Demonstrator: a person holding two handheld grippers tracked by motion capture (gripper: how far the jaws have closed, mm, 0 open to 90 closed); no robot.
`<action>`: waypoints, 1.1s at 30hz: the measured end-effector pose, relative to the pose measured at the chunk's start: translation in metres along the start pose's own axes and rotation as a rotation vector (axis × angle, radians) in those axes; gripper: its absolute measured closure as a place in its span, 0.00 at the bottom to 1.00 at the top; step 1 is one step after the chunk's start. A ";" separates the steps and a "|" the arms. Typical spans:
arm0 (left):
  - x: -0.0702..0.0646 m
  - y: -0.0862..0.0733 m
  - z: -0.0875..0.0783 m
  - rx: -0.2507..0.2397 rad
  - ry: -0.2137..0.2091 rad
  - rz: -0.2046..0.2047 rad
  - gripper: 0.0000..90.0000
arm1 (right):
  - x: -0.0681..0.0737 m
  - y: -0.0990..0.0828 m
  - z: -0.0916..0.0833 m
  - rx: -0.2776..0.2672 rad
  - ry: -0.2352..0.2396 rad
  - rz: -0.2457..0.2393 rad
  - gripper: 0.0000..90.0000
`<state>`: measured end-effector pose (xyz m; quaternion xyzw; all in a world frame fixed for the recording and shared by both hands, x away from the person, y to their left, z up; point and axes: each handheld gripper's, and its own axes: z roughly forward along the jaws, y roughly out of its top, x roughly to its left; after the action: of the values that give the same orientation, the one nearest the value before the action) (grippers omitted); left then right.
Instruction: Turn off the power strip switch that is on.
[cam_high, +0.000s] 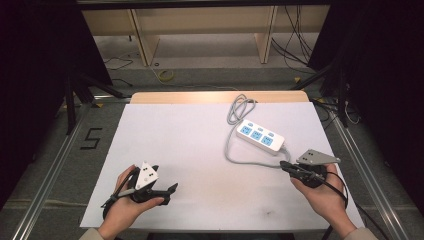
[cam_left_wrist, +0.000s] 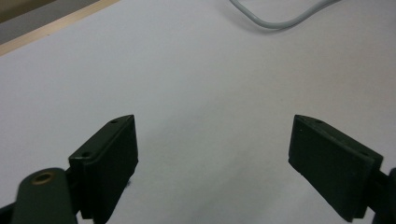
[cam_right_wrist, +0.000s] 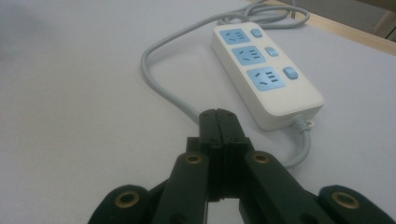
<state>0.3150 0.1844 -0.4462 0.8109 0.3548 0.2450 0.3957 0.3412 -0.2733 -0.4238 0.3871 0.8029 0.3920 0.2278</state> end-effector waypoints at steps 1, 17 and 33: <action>0.000 0.000 0.000 0.000 0.000 0.000 0.17 | -0.001 0.001 0.001 0.003 -0.002 -0.001 1.00; -0.002 0.002 0.001 -0.005 -0.008 0.011 0.17 | -0.011 0.016 0.011 0.014 -0.027 0.034 1.00; -0.003 0.002 0.001 -0.007 -0.006 0.012 0.17 | -0.021 0.033 0.027 0.065 -0.039 0.054 1.00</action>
<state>0.3145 0.1810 -0.4450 0.8125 0.3479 0.2462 0.3979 0.3862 -0.2645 -0.4121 0.4234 0.7999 0.3639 0.2201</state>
